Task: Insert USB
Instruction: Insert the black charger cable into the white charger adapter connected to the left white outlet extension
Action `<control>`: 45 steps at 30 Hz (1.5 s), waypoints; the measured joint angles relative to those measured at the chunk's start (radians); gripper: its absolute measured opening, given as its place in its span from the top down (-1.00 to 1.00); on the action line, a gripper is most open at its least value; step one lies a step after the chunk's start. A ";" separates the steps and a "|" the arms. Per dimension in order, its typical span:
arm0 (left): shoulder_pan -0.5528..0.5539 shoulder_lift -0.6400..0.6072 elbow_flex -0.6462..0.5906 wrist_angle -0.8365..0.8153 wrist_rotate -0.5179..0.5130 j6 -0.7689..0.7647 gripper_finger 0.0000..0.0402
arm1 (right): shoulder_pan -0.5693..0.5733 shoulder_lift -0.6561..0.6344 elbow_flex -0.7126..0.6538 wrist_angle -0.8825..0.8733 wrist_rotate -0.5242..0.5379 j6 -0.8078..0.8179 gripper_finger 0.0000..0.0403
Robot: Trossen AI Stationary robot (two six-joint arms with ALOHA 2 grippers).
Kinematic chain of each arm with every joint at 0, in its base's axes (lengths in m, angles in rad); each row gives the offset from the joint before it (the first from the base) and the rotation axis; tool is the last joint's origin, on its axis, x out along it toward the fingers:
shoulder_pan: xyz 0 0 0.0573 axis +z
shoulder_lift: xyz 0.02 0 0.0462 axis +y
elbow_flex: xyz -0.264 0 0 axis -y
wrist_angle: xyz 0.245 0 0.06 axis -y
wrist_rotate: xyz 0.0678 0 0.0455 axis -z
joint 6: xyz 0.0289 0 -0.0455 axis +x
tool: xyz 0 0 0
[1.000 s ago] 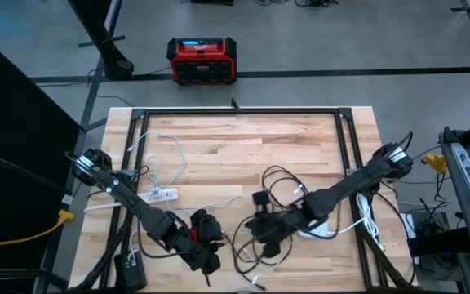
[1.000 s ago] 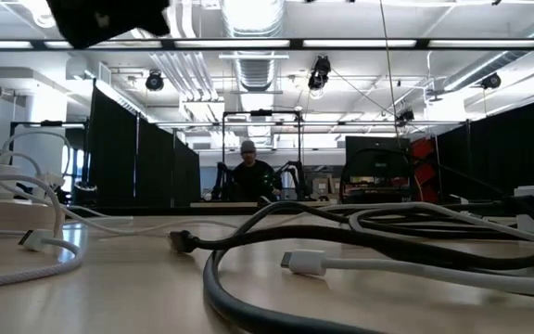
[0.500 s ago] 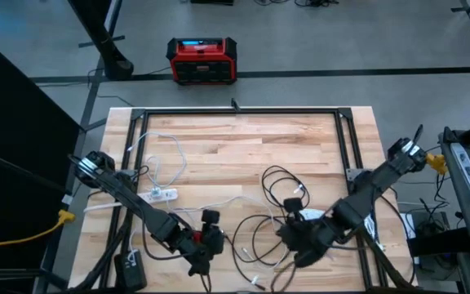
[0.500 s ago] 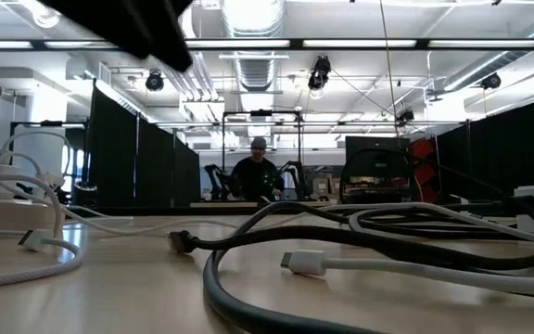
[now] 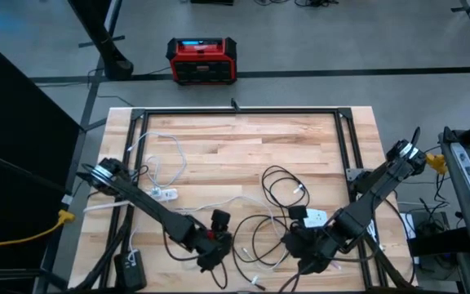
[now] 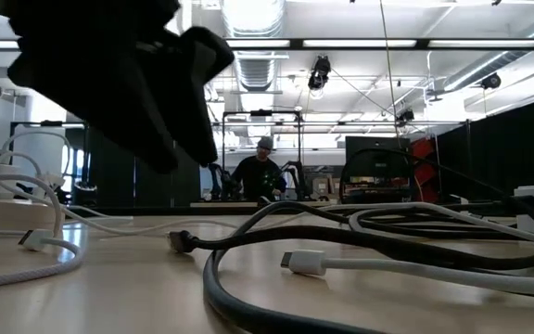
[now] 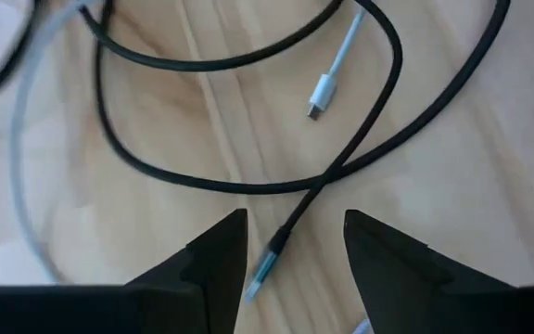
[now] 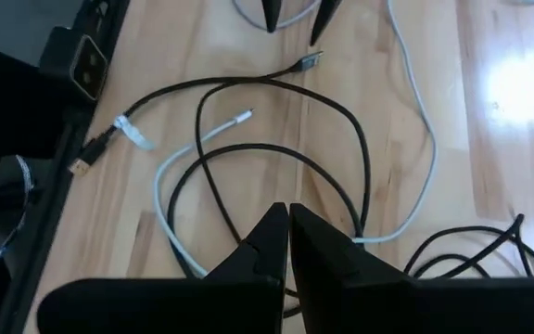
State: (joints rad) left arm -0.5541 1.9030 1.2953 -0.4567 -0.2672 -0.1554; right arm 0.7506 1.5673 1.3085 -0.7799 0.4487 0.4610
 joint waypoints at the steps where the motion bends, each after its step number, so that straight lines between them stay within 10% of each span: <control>1: 0.006 0.003 0.003 0.005 0.006 -0.020 0.22 | 0.000 0.000 0.000 0.000 0.001 0.000 1.00; 7: 0.051 0.096 0.142 -0.146 0.050 -0.125 0.26 | 0.000 0.000 0.000 0.000 0.001 0.000 1.00; 17: 0.074 0.445 0.733 -0.854 0.077 -0.142 0.18 | 0.000 0.000 -0.002 -0.001 0.000 -0.003 1.00; 24: 0.077 0.627 1.013 -0.970 0.130 -0.142 0.16 | 0.000 0.000 -0.004 -0.001 -0.001 -0.008 1.00; 45: 0.111 0.676 1.037 -1.019 0.180 -0.127 0.49 | 0.024 0.000 -0.050 0.009 0.006 0.014 1.00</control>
State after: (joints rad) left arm -0.4429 2.5786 2.3322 -1.4754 -0.0871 -0.2822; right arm 0.7743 1.5673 1.2587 -0.7712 0.4547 0.4753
